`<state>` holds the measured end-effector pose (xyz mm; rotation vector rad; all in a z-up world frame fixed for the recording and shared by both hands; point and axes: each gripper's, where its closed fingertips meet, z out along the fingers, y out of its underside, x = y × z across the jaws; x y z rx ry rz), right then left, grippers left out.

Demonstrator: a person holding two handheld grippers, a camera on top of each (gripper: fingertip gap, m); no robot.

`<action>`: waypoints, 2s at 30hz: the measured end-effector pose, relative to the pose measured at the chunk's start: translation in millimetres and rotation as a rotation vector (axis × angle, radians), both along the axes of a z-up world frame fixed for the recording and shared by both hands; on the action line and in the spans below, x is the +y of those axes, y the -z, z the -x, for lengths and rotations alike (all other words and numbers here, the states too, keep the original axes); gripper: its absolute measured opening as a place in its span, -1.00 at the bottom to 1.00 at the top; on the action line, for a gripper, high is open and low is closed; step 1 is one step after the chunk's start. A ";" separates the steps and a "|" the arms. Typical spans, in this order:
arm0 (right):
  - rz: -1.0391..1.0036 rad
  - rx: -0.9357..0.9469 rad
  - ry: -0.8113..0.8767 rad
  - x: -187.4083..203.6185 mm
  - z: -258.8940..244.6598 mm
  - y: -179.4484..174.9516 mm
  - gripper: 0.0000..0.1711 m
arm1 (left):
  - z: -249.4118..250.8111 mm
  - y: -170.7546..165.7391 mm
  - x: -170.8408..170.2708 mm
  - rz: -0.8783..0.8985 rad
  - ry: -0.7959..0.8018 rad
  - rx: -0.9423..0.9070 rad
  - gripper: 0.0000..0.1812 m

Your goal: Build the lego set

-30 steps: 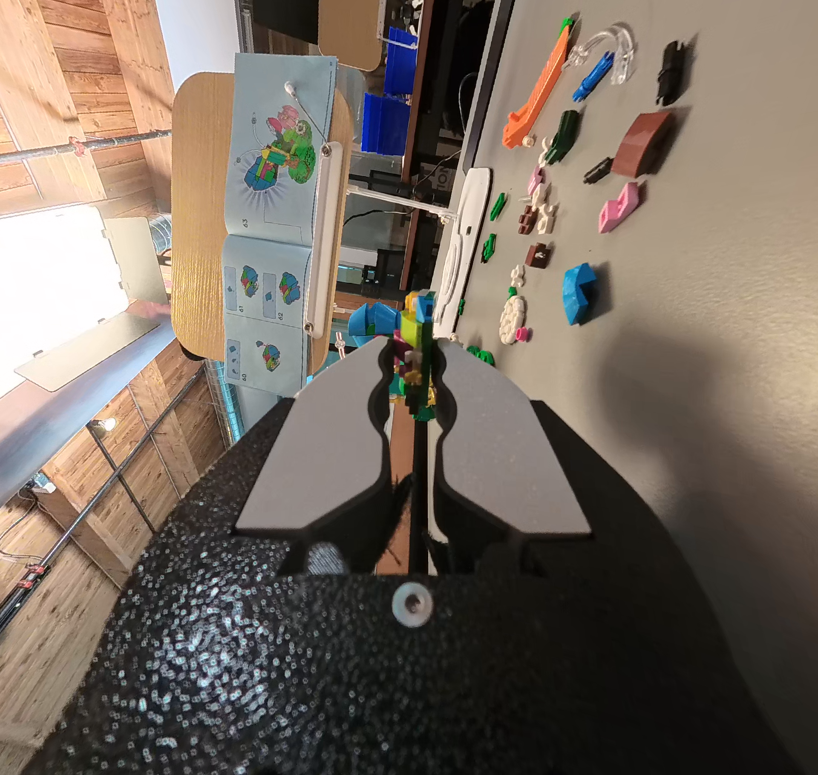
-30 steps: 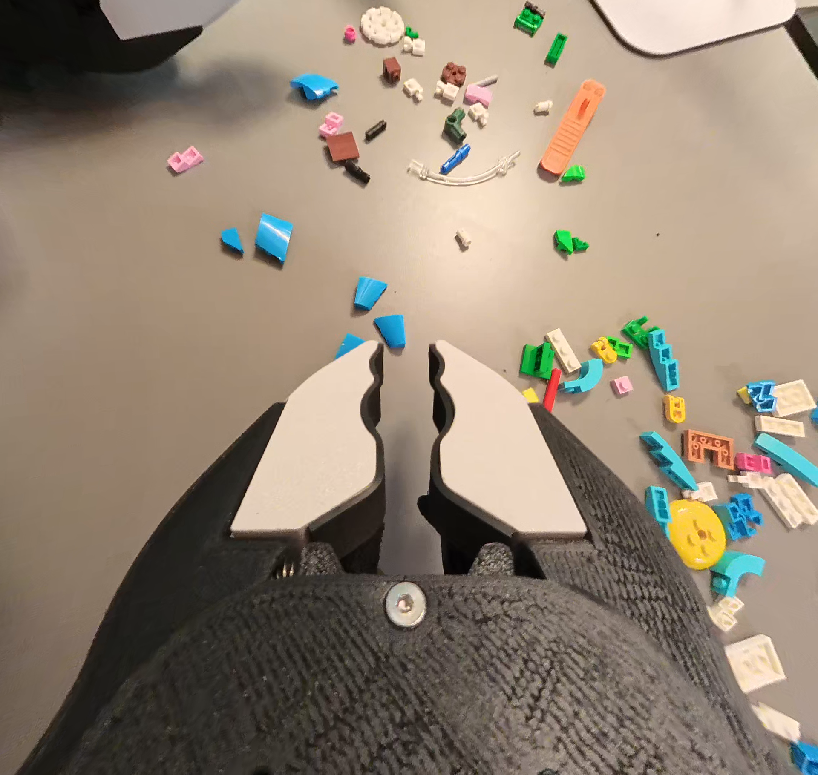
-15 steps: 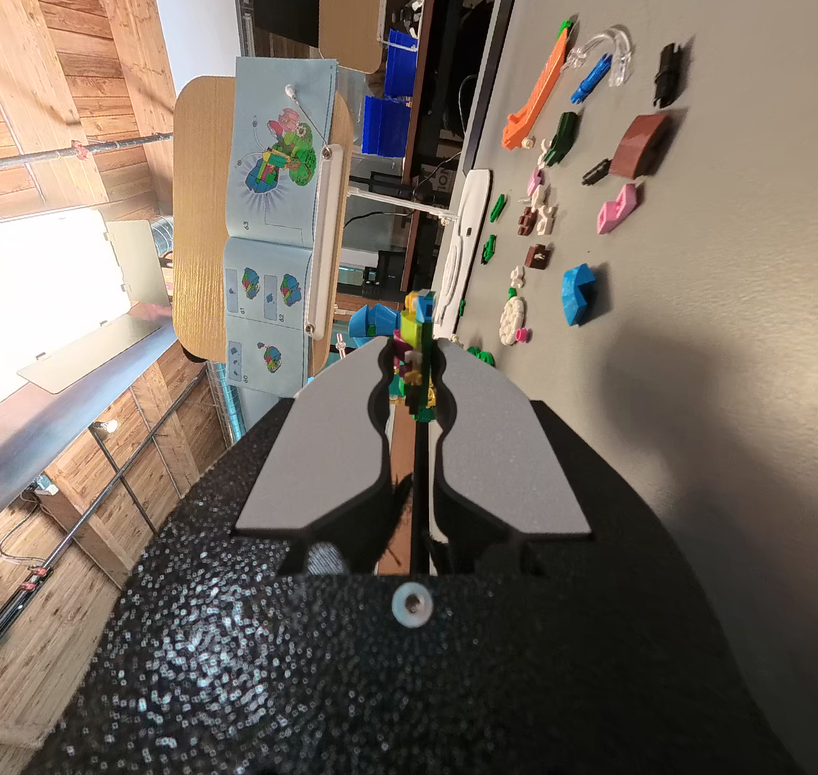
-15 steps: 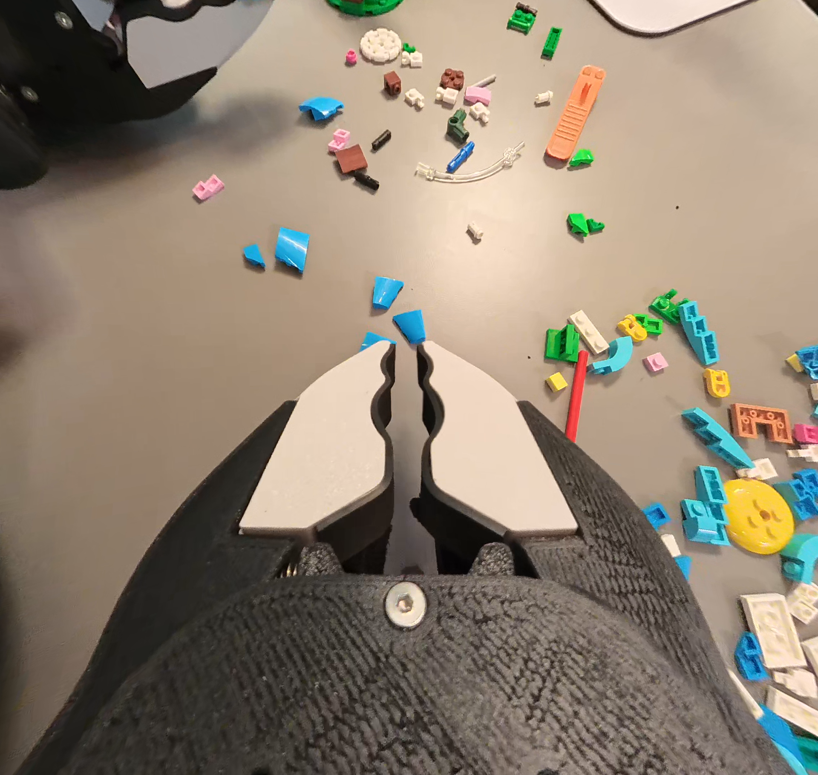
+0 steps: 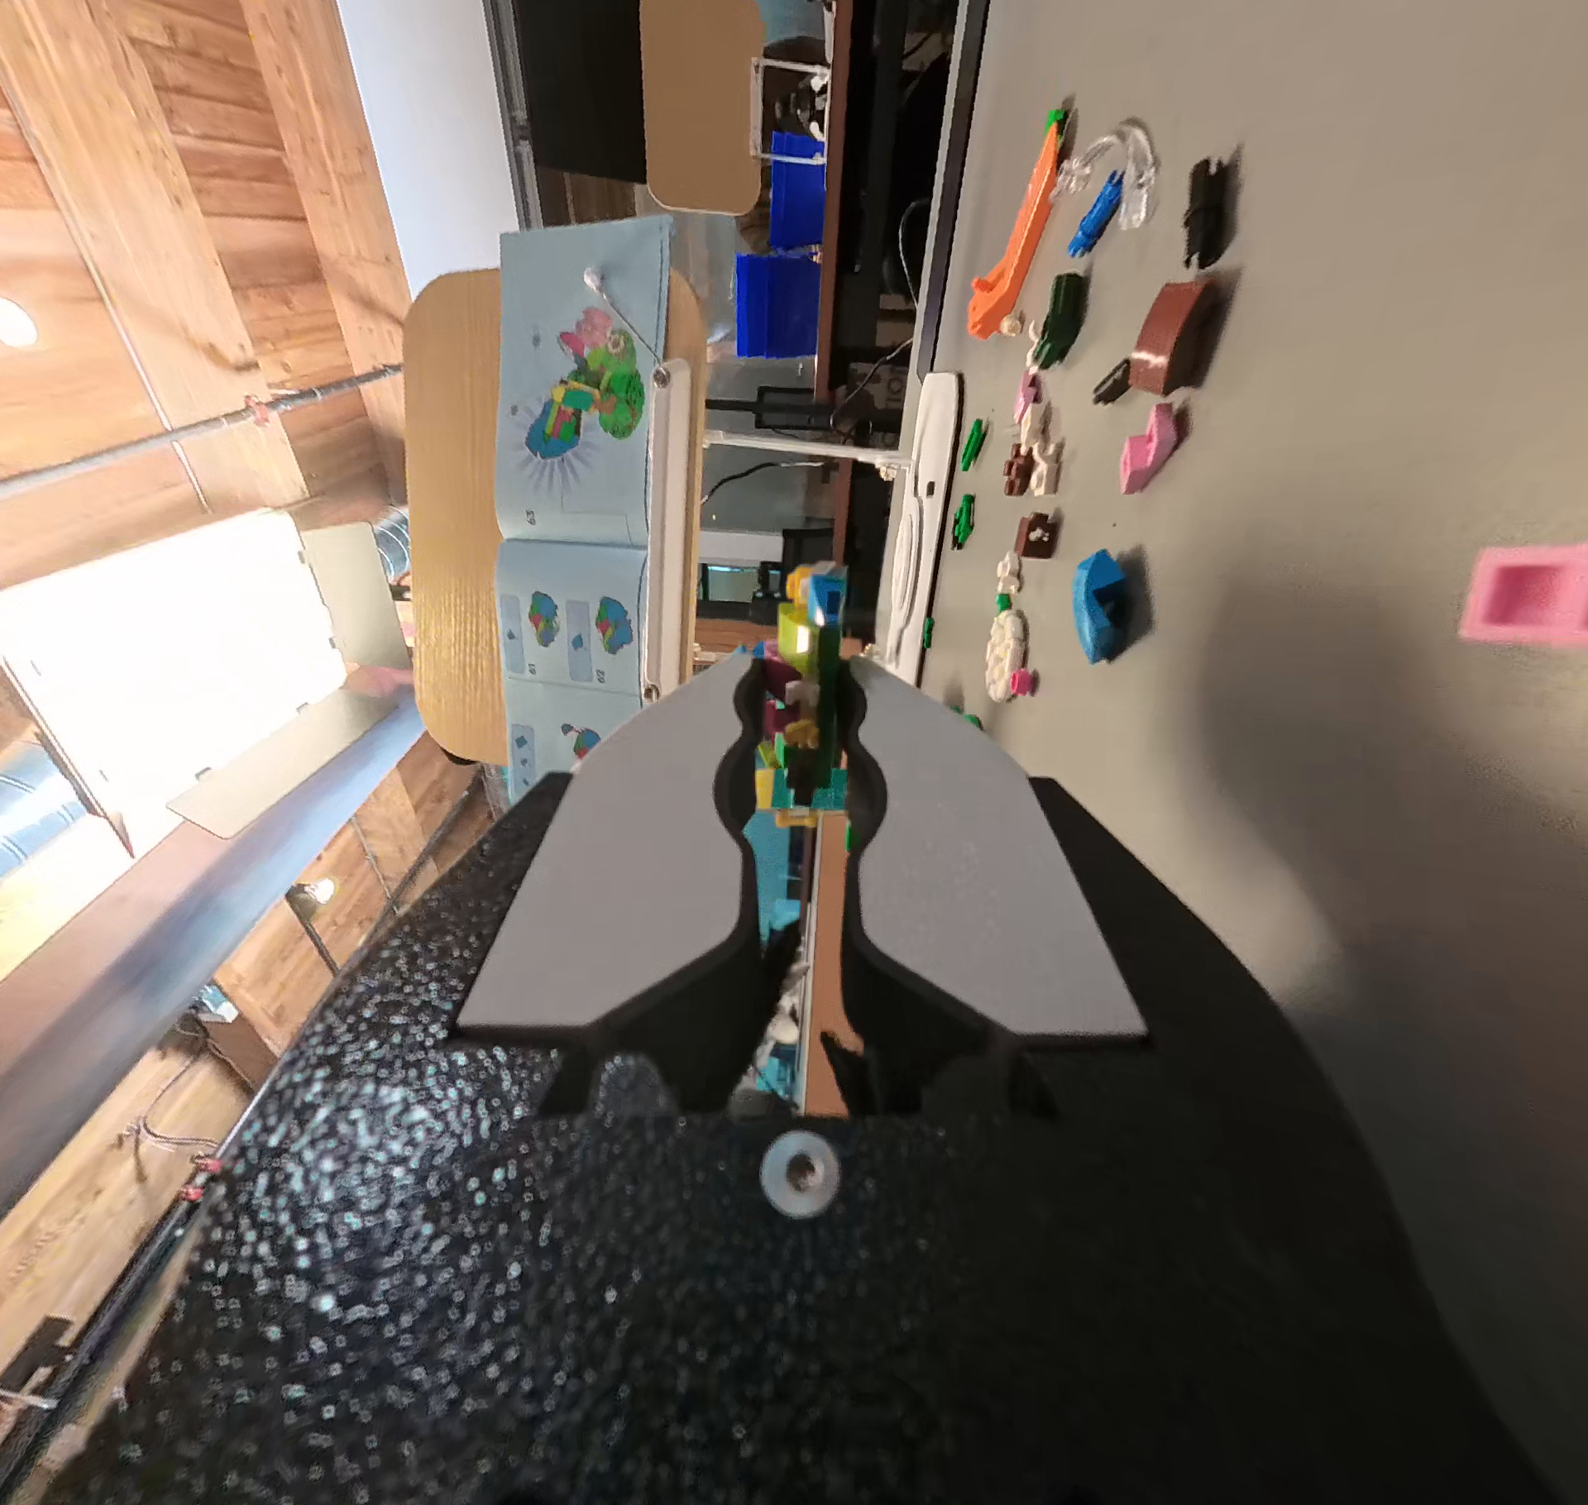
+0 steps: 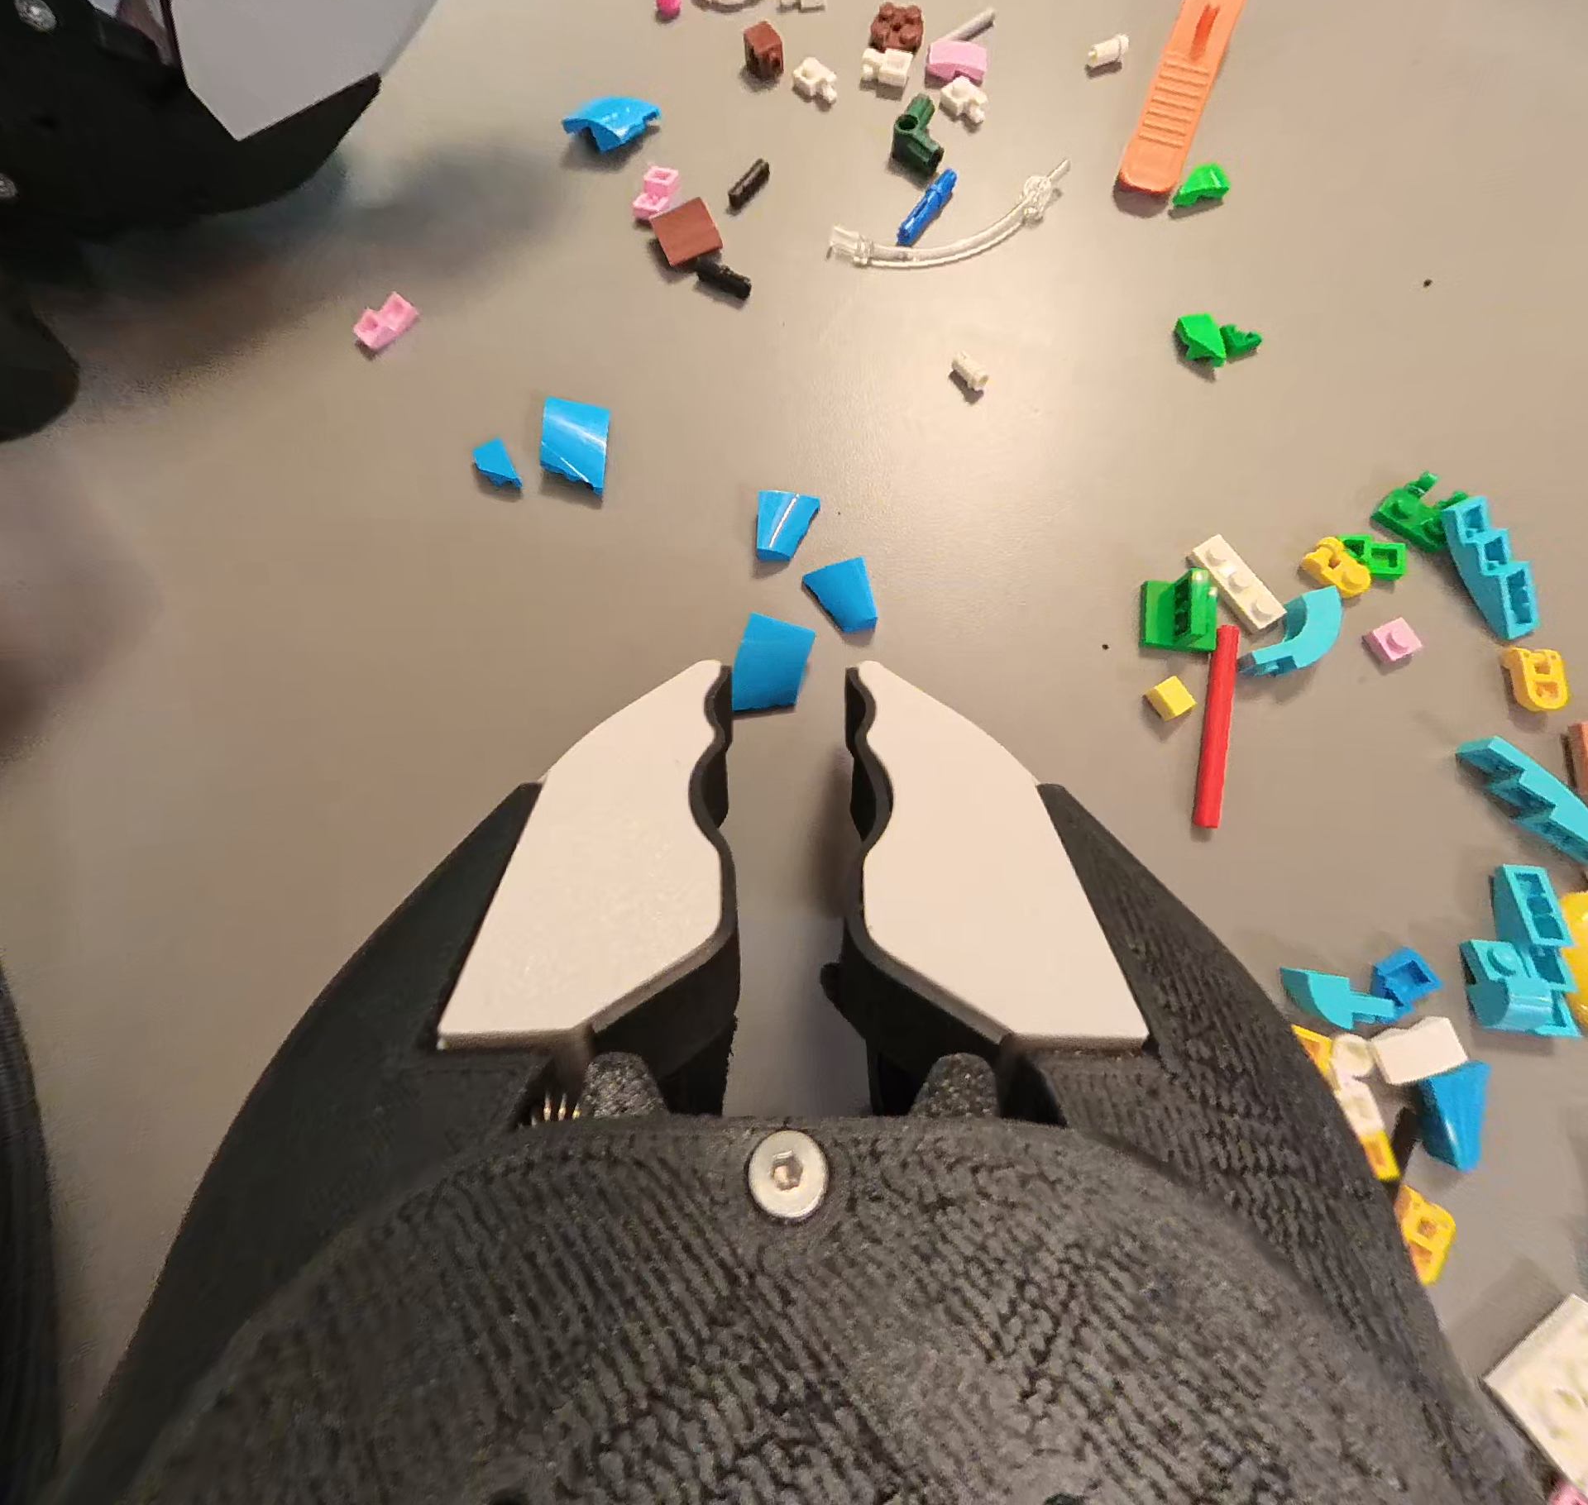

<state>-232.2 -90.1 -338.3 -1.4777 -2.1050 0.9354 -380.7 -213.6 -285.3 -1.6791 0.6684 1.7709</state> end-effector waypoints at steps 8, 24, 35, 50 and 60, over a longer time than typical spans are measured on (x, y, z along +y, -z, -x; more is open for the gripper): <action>-0.053 -0.018 0.048 -3.2 0.1 7.5 -0.77 | -4.6 -0.2 2.3 0.005 0.016 0.016 -0.84; 0.010 -0.037 0.032 0.3 0.0 7.3 -0.67 | -12.1 2.3 6.8 0.009 0.060 -0.007 -0.84; -0.123 0.050 -0.195 -5.6 5.2 4.3 -0.68 | -12.2 5.6 7.4 0.024 0.065 -0.016 -0.84; -0.271 0.066 -0.413 -8.1 6.8 7.3 -0.69 | -13.7 7.6 8.5 0.036 0.075 -0.016 -0.84; -0.209 0.035 -0.436 -8.4 7.6 10.9 -0.83 | -15.2 8.9 9.6 0.047 0.084 -0.014 -0.84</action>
